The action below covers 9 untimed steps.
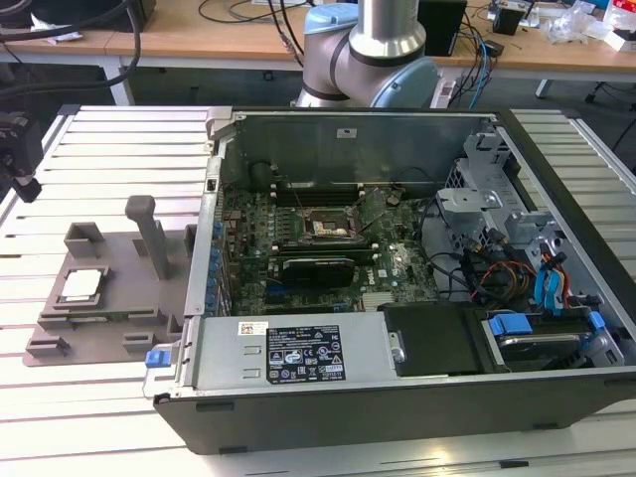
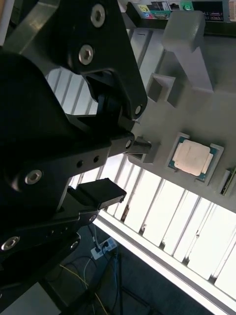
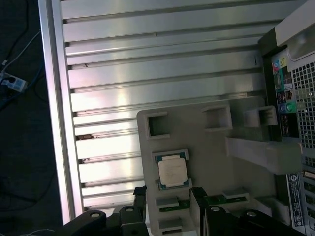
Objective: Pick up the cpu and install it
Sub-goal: 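Pick up the cpu and move it towards the insertion slot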
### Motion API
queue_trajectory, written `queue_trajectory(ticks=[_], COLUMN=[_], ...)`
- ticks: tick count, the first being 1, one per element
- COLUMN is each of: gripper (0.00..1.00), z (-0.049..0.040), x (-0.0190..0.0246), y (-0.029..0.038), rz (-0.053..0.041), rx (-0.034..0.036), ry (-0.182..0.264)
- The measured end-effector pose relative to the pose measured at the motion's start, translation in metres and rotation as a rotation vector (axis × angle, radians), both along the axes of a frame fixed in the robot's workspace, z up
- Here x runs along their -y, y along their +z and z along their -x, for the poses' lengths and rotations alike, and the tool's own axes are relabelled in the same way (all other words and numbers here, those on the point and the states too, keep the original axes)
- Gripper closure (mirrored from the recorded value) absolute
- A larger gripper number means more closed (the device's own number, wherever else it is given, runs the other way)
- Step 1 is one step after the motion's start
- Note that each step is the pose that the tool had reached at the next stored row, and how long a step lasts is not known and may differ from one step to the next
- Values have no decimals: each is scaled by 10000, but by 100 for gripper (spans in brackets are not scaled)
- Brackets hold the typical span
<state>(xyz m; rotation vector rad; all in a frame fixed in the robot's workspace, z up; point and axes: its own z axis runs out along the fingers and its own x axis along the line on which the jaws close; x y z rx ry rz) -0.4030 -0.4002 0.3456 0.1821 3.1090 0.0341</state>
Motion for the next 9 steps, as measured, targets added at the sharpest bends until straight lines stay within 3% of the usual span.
queue_trajectory(ticks=[9], gripper=[52], z=[0], x=[0], y=[-35], rz=[34], rx=[2], ry=[185])
